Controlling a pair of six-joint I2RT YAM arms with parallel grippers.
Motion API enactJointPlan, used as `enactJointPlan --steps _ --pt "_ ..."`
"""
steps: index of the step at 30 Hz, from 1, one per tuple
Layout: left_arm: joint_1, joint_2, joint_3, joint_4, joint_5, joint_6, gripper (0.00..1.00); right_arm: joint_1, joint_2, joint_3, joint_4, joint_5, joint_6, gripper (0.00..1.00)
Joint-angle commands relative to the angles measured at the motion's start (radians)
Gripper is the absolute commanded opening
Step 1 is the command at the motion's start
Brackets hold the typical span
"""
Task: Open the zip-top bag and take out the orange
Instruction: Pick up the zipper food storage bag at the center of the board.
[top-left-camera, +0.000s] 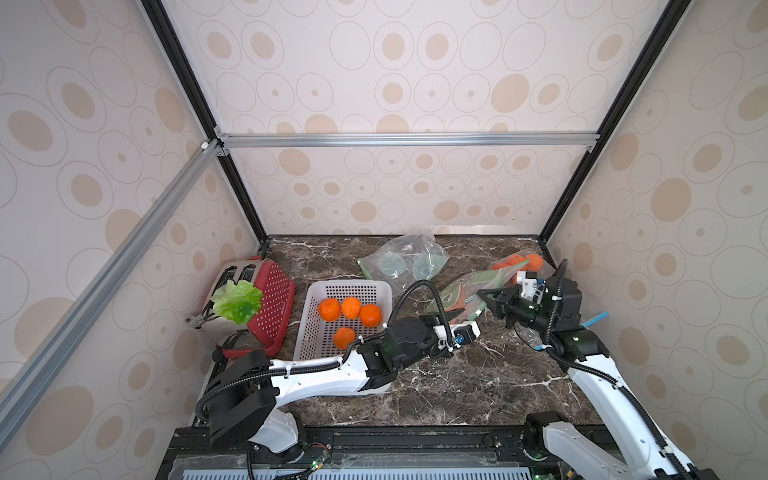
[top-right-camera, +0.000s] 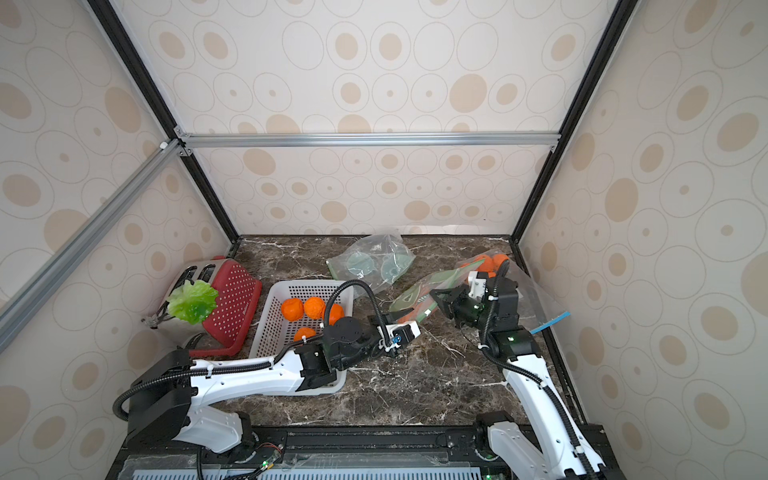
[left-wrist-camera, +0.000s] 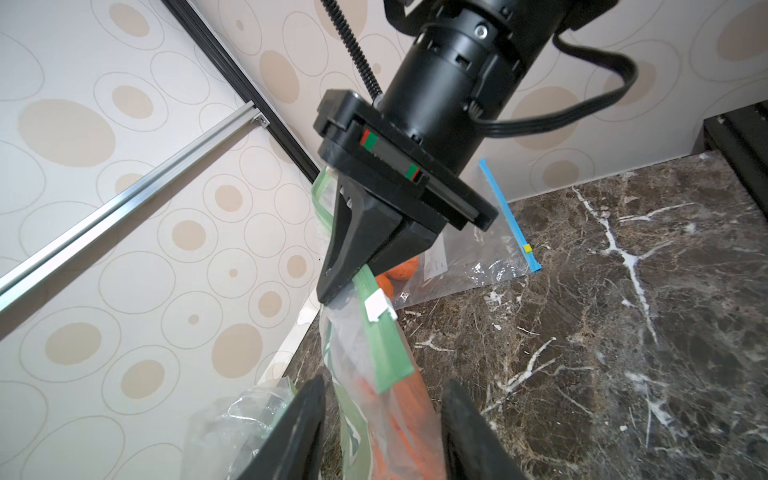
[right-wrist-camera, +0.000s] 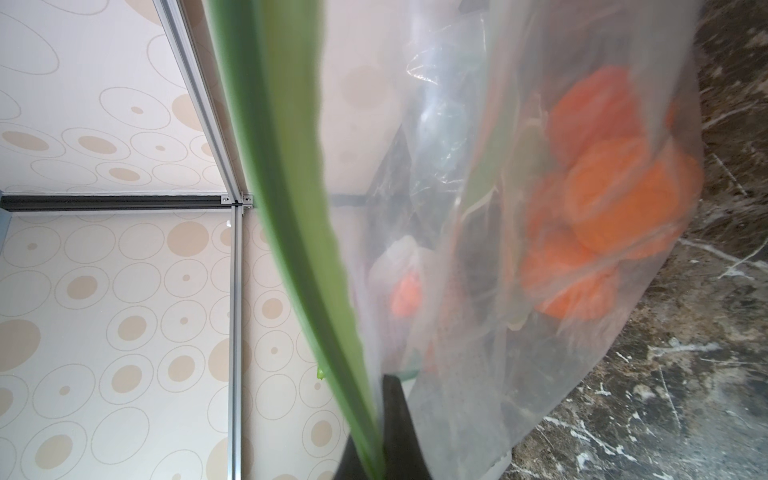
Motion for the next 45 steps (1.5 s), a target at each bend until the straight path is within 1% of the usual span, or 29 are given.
enactJointPlan --steps 1,3,5,10,14,17,19,24,28,29,30,31,32,34,35,37,39,43,45 --pt "-0.022 0.003 0.057 -0.010 -0.019 0.069 0.44 0.009 0.005 0.029 0.024 -0.003 0.021 0.00" --pt "-0.030 0.010 0.068 -0.018 -0.018 0.076 0.38 0.009 0.006 0.027 0.027 -0.005 0.021 0.00" --pt "-0.035 0.018 0.079 -0.027 -0.019 0.082 0.34 0.010 0.008 0.027 0.028 -0.006 0.021 0.00" --pt "-0.042 0.044 0.092 -0.036 -0.039 0.104 0.30 0.012 0.011 0.028 0.035 -0.009 0.025 0.01" --pt "-0.045 0.050 0.093 -0.040 -0.065 0.110 0.24 0.012 0.015 0.032 0.037 -0.011 0.025 0.01" --pt "-0.045 0.051 0.092 -0.040 -0.086 0.118 0.23 0.012 0.017 0.033 0.037 -0.013 0.026 0.01" --pt "-0.045 0.054 0.092 -0.038 -0.096 0.122 0.21 0.012 0.017 0.033 0.037 -0.013 0.027 0.02" --pt "-0.046 0.054 0.094 -0.030 -0.129 0.118 0.08 0.013 0.019 0.033 0.040 -0.013 0.028 0.02" --pt "-0.046 0.050 0.093 -0.032 -0.139 0.116 0.00 0.013 0.018 0.037 0.040 -0.009 0.030 0.05" --pt "-0.046 0.048 0.093 -0.034 -0.146 0.113 0.00 0.013 0.017 0.039 0.037 -0.007 0.026 0.09" --pt "-0.046 0.045 0.094 -0.036 -0.155 0.104 0.00 0.013 0.019 0.042 0.036 -0.006 0.018 0.16" --pt "-0.046 0.039 0.095 -0.040 -0.161 0.093 0.00 0.013 0.020 0.047 0.041 -0.013 0.002 0.28" --pt "-0.046 0.027 0.092 -0.045 -0.163 0.081 0.00 0.012 0.021 0.058 0.039 -0.020 -0.037 0.38" --pt "-0.046 0.010 0.095 -0.077 -0.171 0.060 0.00 0.011 0.013 0.112 -0.051 -0.009 -0.167 0.49" --pt "-0.046 -0.002 0.107 -0.115 -0.188 0.041 0.00 0.011 0.006 0.152 -0.116 -0.001 -0.258 0.54" --pt "-0.043 -0.030 0.125 -0.205 -0.201 -0.006 0.00 0.011 -0.020 0.210 -0.220 0.011 -0.430 0.58" --pt "-0.030 -0.065 0.127 -0.284 -0.165 -0.058 0.00 0.011 -0.068 0.224 -0.296 0.037 -0.547 0.60" --pt "0.020 -0.141 0.128 -0.421 -0.083 -0.168 0.00 0.012 -0.204 0.193 -0.377 0.012 -0.761 0.59" --pt "0.059 -0.182 0.126 -0.489 0.000 -0.212 0.00 0.012 -0.271 0.189 -0.430 -0.015 -0.861 0.59"
